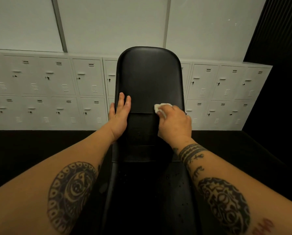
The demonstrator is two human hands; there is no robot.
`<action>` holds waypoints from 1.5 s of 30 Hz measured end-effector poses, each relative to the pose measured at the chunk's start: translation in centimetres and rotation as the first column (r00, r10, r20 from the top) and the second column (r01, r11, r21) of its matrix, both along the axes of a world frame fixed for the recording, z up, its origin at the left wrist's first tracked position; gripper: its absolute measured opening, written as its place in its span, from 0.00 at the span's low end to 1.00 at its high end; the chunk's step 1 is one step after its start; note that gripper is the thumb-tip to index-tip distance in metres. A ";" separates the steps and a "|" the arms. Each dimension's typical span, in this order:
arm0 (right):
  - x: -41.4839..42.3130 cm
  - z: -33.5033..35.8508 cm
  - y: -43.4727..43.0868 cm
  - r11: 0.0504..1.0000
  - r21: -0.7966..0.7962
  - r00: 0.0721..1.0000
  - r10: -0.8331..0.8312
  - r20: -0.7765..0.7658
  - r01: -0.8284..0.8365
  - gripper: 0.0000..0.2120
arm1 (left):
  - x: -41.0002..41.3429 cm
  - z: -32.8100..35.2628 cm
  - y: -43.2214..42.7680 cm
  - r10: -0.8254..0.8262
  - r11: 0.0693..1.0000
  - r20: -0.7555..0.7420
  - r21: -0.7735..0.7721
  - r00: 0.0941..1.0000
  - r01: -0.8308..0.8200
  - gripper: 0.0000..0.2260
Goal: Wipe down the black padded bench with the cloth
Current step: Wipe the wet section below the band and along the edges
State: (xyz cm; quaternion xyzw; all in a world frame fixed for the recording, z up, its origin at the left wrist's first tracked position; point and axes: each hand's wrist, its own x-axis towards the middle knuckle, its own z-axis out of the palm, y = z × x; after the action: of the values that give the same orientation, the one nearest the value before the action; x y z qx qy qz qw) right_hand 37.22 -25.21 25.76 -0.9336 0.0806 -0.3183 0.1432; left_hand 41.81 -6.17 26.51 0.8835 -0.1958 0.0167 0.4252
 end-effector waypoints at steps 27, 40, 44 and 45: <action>-7.8 -0.2 -1.5 0.751 0.655 0.997 0.060 0.057 -0.083 0.15 | -3.7 1.7 0.7 0.104 0.991 0.047 -0.087 0.993 -0.100 0.22; -13.7 -2.5 1.1 0.381 0.894 0.880 0.474 0.032 -0.238 0.13 | -10.5 0.1 -1.4 -0.285 0.943 -0.228 -0.242 0.931 0.230 0.10; -14.9 -3.7 1.0 0.521 0.835 0.929 0.369 -0.035 -0.176 0.11 | -11.4 -0.9 -1.5 -0.233 0.972 -0.280 -0.089 0.931 0.216 0.11; -15.1 -4.2 1.2 0.552 0.818 0.939 0.341 -0.048 -0.159 0.10 | -11.7 -1.2 -1.6 -0.219 0.976 -0.290 -0.060 0.932 0.211 0.12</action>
State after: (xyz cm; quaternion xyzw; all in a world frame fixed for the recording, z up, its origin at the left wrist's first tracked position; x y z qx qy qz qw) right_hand 22.14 -24.04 21.60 -0.7961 0.0951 -0.1274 0.5839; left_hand 30.12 -7.80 25.36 0.8433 -0.2253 -0.1592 0.4613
